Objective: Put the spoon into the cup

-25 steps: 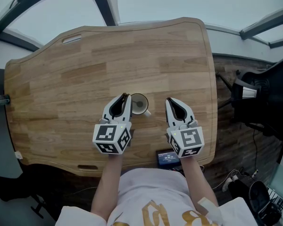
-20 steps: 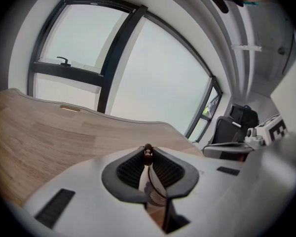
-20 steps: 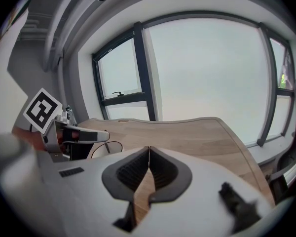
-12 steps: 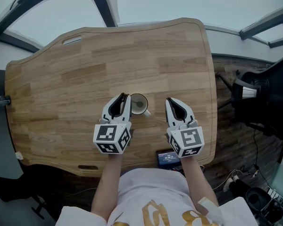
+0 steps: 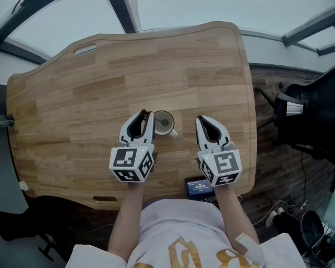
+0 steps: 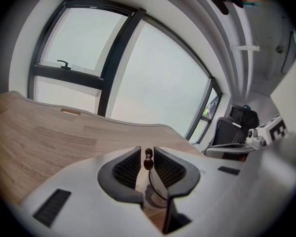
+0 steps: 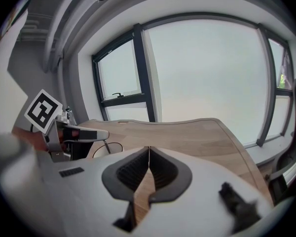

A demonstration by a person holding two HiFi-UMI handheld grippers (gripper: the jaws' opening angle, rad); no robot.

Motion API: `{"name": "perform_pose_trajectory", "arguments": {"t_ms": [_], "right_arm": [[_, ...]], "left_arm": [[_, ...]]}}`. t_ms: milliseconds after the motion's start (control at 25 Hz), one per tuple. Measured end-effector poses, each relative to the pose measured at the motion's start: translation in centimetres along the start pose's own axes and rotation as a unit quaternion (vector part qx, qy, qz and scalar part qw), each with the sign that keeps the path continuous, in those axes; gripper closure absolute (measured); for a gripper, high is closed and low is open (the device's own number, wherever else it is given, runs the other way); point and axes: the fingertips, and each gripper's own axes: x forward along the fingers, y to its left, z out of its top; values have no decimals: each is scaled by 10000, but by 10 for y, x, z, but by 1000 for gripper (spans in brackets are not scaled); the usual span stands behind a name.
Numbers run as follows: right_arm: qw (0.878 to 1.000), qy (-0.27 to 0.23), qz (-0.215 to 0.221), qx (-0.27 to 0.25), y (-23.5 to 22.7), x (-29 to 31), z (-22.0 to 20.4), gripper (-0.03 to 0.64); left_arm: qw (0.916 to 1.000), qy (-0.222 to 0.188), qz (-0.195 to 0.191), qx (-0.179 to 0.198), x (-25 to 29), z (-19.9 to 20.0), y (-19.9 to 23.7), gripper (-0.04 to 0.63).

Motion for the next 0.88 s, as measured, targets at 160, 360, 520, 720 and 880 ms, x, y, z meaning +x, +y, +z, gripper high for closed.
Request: {"name": "perform_pose_trajectory", "arguments": {"t_ms": [160, 360, 520, 720, 880], "right_arm": [[10000, -30, -25, -16, -1, -2, 2, 584], [9999, -91, -40, -44, 0, -6, 7, 584], [9999, -143, -21, -83, 5, -10, 10, 584], [9997, -223, -13, -142, 10, -16, 15, 584], [9994, -285, -24, -192, 14, -23, 19, 584]], "left_arm": [[10000, -45, 36, -7, -2, 3, 2, 500], [9998, -171, 73, 45, -8, 11, 2, 497], [9995, -268, 152, 122, -16, 17, 4, 497], [9988, -464, 152, 83, -27, 27, 3, 500], [9981, -571, 165, 164, -37, 34, 0, 543]]}}
